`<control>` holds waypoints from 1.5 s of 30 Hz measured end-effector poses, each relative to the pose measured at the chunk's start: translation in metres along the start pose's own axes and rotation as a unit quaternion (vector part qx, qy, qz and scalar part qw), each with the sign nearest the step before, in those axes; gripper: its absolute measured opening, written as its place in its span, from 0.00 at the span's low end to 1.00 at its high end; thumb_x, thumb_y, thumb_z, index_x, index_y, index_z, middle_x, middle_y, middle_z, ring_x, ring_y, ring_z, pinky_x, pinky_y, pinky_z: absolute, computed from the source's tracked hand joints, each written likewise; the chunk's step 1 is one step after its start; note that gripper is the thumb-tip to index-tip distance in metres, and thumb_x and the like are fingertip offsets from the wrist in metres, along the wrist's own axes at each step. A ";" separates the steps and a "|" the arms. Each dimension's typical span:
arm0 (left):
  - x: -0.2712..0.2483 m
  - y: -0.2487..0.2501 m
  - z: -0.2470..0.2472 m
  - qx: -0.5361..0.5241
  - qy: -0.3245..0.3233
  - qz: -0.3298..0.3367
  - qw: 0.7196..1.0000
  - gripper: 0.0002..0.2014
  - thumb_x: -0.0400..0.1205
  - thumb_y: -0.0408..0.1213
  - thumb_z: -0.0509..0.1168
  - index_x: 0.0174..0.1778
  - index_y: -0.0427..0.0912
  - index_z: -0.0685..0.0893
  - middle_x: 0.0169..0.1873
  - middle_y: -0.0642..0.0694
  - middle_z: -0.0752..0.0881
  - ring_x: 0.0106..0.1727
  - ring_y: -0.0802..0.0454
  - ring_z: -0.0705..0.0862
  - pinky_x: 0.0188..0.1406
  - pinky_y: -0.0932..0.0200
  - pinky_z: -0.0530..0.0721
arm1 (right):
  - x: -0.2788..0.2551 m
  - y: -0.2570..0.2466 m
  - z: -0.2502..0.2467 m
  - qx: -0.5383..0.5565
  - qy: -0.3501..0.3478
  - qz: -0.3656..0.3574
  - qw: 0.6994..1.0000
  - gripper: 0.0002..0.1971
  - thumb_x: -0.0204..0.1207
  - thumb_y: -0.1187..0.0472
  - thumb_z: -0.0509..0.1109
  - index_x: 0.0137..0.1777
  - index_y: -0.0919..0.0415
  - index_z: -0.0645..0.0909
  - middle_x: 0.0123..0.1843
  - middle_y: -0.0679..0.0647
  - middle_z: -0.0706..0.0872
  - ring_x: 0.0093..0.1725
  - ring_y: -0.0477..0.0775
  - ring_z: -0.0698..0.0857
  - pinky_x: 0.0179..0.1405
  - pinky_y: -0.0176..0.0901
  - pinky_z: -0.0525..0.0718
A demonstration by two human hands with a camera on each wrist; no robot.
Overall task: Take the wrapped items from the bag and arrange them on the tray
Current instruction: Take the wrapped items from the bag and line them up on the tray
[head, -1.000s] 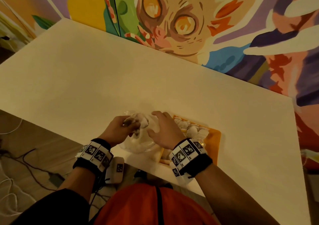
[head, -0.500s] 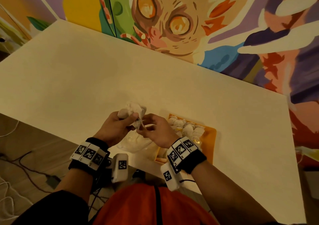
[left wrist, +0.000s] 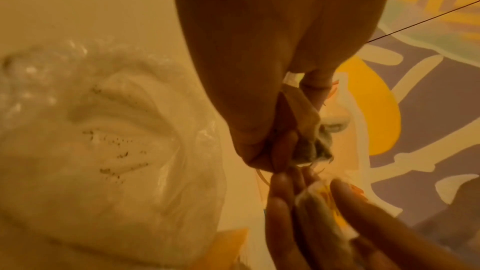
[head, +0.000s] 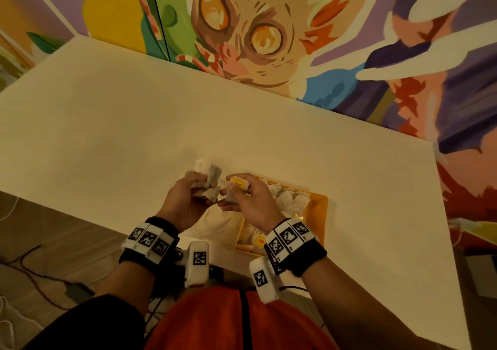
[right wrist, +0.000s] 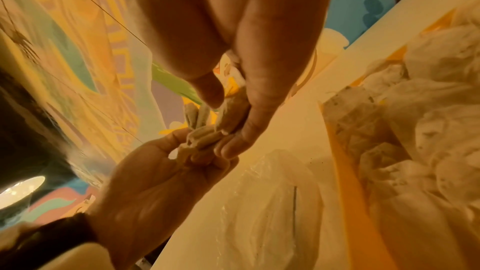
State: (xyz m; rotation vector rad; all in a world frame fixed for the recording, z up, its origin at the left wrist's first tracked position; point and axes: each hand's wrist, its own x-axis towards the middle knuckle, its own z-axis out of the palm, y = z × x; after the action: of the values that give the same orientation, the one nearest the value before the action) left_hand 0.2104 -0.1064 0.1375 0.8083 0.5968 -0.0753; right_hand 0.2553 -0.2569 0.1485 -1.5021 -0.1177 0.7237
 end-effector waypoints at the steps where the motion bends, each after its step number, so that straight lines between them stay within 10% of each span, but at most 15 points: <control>1: 0.000 -0.002 0.003 -0.008 0.003 -0.002 1.000 0.11 0.80 0.34 0.54 0.39 0.37 0.80 0.32 0.43 0.77 0.32 0.48 0.76 0.31 0.57 0.73 | -0.001 0.000 0.000 -0.006 0.001 -0.007 1.000 0.06 0.84 0.64 0.65 0.59 0.58 0.79 0.47 0.62 0.86 0.39 0.60 0.90 0.45 0.54 0.91; 4: 0.001 -0.008 0.010 -0.003 -0.002 0.002 1.000 0.18 0.78 0.36 0.52 0.23 0.42 0.79 0.28 0.44 0.75 0.30 0.47 0.72 0.34 0.54 0.70 | -0.005 -0.001 -0.003 -0.032 0.007 -0.029 0.999 0.15 0.81 0.60 0.70 0.66 0.55 0.78 0.46 0.58 0.87 0.40 0.60 0.90 0.46 0.59 0.90; 15: -0.009 -0.019 0.035 0.016 -0.023 -0.035 0.999 0.17 0.71 0.38 0.51 0.18 0.42 0.79 0.21 0.46 0.75 0.23 0.50 0.68 0.26 0.57 0.63 | -0.007 0.006 0.004 -0.102 0.039 -0.054 0.993 0.10 0.80 0.62 0.72 0.59 0.58 0.83 0.45 0.58 0.88 0.35 0.56 0.89 0.39 0.54 0.91; 23: -0.001 -0.027 0.029 0.068 -0.038 0.017 0.997 0.08 0.84 0.31 0.63 0.55 0.31 0.82 0.42 0.35 0.85 0.38 0.44 0.86 0.28 0.55 0.82 | -0.004 0.010 -0.012 -0.139 0.020 -0.031 0.990 0.12 0.83 0.62 0.66 0.64 0.58 0.81 0.53 0.59 0.88 0.43 0.59 0.91 0.43 0.58 0.91; 29: 0.009 -0.031 0.030 0.038 0.050 0.014 0.998 0.06 0.84 0.26 0.62 0.51 0.38 0.83 0.40 0.40 0.87 0.36 0.46 0.85 0.34 0.53 0.84 | -0.010 0.014 -0.034 -0.163 0.073 -0.037 0.983 0.12 0.86 0.58 0.59 0.59 0.59 0.84 0.54 0.51 0.87 0.50 0.55 0.89 0.50 0.61 0.89; 32: 0.008 -0.029 0.033 0.113 0.035 0.023 0.993 0.05 0.84 0.29 0.64 0.49 0.38 0.85 0.37 0.42 0.83 0.31 0.51 0.78 0.26 0.59 0.76 | -0.017 0.014 -0.046 -0.204 0.070 -0.049 0.975 0.13 0.86 0.60 0.60 0.51 0.57 0.88 0.54 0.46 0.88 0.58 0.45 0.85 0.62 0.50 0.84; 37: -0.001 -0.027 0.054 0.283 -0.068 0.067 0.954 0.05 0.79 0.35 0.73 0.47 0.38 0.87 0.26 0.50 0.78 0.26 0.55 0.72 0.24 0.61 0.70 | -0.029 0.010 -0.066 -0.225 0.082 -0.077 0.968 0.10 0.84 0.63 0.65 0.55 0.57 0.89 0.52 0.42 0.88 0.55 0.39 0.84 0.51 0.19 0.76; 41: 0.001 -0.031 0.062 0.365 -0.087 0.087 0.923 0.03 0.80 0.34 0.72 0.47 0.40 0.89 0.25 0.47 0.77 0.25 0.55 0.69 0.22 0.61 0.71 | -0.030 0.016 -0.076 -0.188 0.119 -0.079 0.972 0.07 0.78 0.62 0.73 0.50 0.50 0.90 0.50 0.47 0.91 0.53 0.46 0.88 0.56 0.43 0.84; 45: 0.001 -0.033 0.066 0.400 -0.125 0.089 0.904 0.06 0.81 0.35 0.71 0.38 0.45 0.89 0.24 0.51 0.78 0.24 0.58 0.72 0.22 0.62 0.72 | -0.035 0.015 -0.084 -0.150 0.153 -0.076 0.974 0.08 0.73 0.63 0.78 0.45 0.48 0.87 0.48 0.49 0.90 0.50 0.47 0.88 0.52 0.40 0.86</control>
State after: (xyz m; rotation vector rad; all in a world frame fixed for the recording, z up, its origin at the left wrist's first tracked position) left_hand 0.2334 -0.1757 0.1509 1.6226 0.2258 -0.2643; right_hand 0.2638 -0.3482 0.1385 -1.8541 -0.1093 0.3547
